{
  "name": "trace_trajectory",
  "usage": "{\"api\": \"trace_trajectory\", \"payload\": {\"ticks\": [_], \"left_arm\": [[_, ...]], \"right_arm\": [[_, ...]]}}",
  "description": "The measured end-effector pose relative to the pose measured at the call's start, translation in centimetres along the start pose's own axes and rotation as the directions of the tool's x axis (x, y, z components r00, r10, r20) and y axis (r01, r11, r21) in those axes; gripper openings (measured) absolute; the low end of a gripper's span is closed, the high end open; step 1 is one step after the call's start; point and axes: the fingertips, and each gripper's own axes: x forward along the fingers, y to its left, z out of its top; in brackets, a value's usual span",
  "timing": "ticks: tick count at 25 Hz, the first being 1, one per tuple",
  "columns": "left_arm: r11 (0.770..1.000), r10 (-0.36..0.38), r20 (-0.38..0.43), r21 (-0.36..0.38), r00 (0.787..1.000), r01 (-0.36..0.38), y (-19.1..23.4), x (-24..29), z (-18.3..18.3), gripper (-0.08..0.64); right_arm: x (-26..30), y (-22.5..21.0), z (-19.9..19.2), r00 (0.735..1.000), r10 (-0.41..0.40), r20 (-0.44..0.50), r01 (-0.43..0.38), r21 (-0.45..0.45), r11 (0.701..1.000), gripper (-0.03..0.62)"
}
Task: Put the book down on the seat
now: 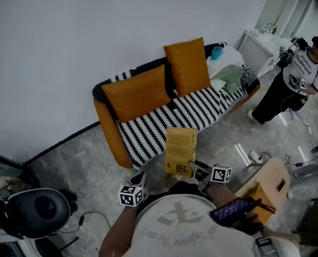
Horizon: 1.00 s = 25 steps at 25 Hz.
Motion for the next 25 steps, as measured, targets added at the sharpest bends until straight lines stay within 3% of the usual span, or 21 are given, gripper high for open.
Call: {"api": "trace_trajectory", "payload": {"ticks": [5,16,25], "left_arm": [[1.000,0.007,-0.004,-0.012,1.000,-0.007,-1.3,-0.7,-0.9,0.012],[0.998,0.051,0.026,-0.041,0.998,-0.050,0.8,-2.1,-1.0,0.012],[0.997,0.015,-0.002,-0.077,1.000,-0.015,0.9,-1.4,-2.1,0.012]], "right_arm": [[-0.5,1.0,-0.3,1.000,0.008,0.000,-0.008,-0.007,1.000,0.161],[2.0,3.1,-0.1,0.994,0.113,0.014,-0.113,0.020,0.993,0.160],[1.5,2.6,-1.0,0.998,0.063,0.016,-0.063,0.045,0.997,0.161]]}}
